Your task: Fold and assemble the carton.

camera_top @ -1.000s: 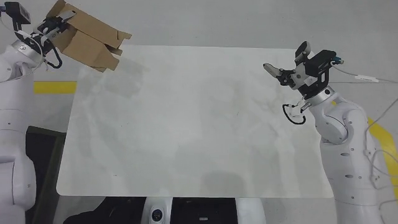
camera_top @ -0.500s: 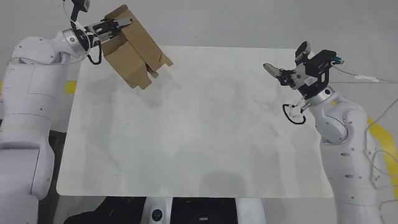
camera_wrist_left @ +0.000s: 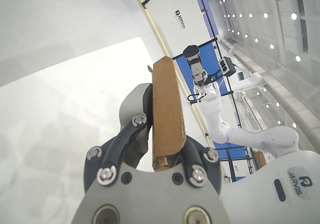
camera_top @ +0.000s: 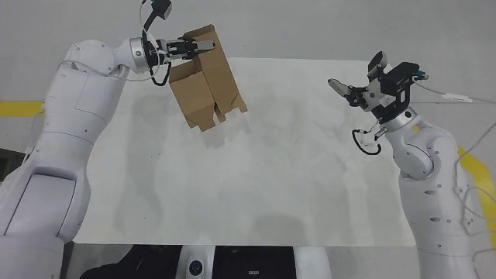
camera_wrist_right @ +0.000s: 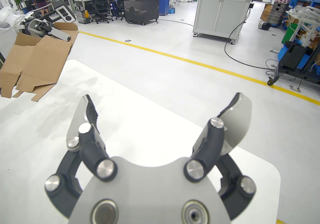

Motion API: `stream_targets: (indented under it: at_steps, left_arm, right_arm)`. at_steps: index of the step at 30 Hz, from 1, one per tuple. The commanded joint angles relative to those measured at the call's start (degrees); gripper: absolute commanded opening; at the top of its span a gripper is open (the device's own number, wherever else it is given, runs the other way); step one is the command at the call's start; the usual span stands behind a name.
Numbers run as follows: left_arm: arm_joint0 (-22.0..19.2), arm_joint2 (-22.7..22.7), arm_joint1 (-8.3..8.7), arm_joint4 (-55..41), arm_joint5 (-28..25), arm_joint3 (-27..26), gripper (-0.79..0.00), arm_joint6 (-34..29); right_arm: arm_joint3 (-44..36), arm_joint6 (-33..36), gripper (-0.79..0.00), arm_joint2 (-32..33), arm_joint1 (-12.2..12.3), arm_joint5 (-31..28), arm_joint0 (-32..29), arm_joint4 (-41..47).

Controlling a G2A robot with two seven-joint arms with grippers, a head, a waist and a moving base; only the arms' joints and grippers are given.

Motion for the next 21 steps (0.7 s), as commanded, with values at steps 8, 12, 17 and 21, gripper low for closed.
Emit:
stream_targets:
  at_steps: [8, 12, 17, 21]
  left_arm:
    - [-0.2, 3.6, -1.85, 0.2, -2.9, -4.0, -0.785, 0.0]
    - [0.2, 5.1, -1.9, 1.1, -3.2, -6.4, -0.785, 0.4]
    - [0.6, 6.2, -1.42, 1.2, -3.9, -8.1, -0.785, 1.1]
    - [1.2, 7.7, -0.9, 2.0, -4.7, -10.7, -0.785, 1.8]
  right_arm:
    - [4.9, 9.8, 0.0, -3.1, 0.2, -6.4, 1.7, 13.1]
    - [9.5, 17.5, 0.0, -7.6, 0.0, -9.4, 5.2, 23.7]
    - [14.9, 24.8, 0.0, -12.6, -0.3, -12.6, 9.7, 35.6]
    - [18.7, 30.2, 0.0, -16.8, -0.7, -15.3, 12.8, 45.7]
